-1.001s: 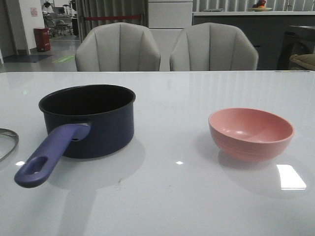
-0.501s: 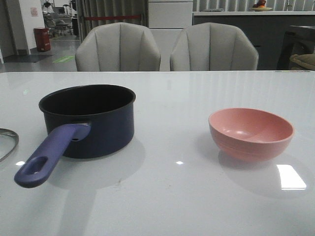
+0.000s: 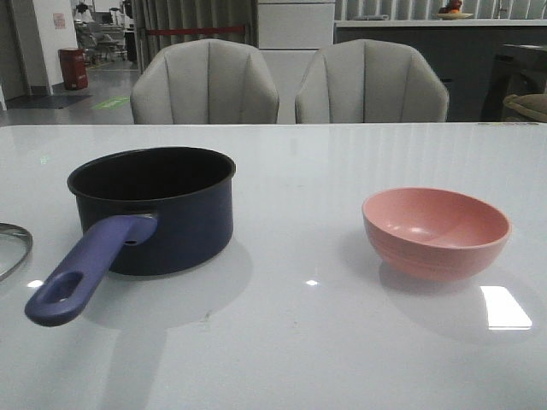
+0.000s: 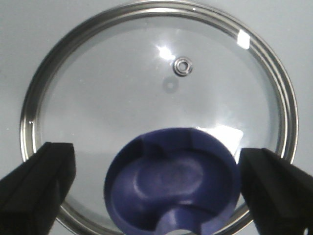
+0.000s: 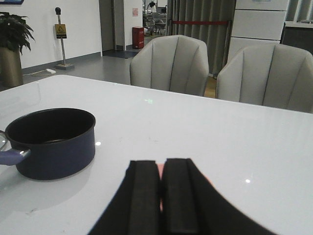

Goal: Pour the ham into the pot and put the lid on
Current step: 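Grasp the purple knob of the glass lid on the table with the left gripper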

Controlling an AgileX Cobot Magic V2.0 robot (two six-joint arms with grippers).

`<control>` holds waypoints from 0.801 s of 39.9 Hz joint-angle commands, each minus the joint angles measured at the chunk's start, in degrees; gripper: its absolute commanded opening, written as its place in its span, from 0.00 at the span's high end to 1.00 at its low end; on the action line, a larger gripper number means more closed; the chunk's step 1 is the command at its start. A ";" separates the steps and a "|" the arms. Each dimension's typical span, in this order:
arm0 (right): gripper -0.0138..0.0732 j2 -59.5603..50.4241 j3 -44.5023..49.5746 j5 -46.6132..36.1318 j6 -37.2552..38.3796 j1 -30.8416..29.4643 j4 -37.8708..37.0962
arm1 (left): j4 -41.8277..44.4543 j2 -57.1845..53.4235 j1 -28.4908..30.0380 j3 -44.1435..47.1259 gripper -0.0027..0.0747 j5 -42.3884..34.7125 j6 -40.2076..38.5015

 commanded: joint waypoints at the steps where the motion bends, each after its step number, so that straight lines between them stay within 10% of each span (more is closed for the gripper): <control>1: 0.66 0.54 -1.65 -4.90 -0.54 0.01 0.38 | -0.86 -2.87 0.08 -1.69 0.13 -0.70 0.04; 14: 0.66 0.54 -1.65 -4.90 -0.54 0.01 0.38 | -0.99 -2.87 0.08 -1.69 0.64 0.76 0.04; 32: 0.66 0.54 -1.65 -4.90 -0.54 0.01 0.38 | -1.05 -6.41 0.08 -1.69 0.77 0.40 0.04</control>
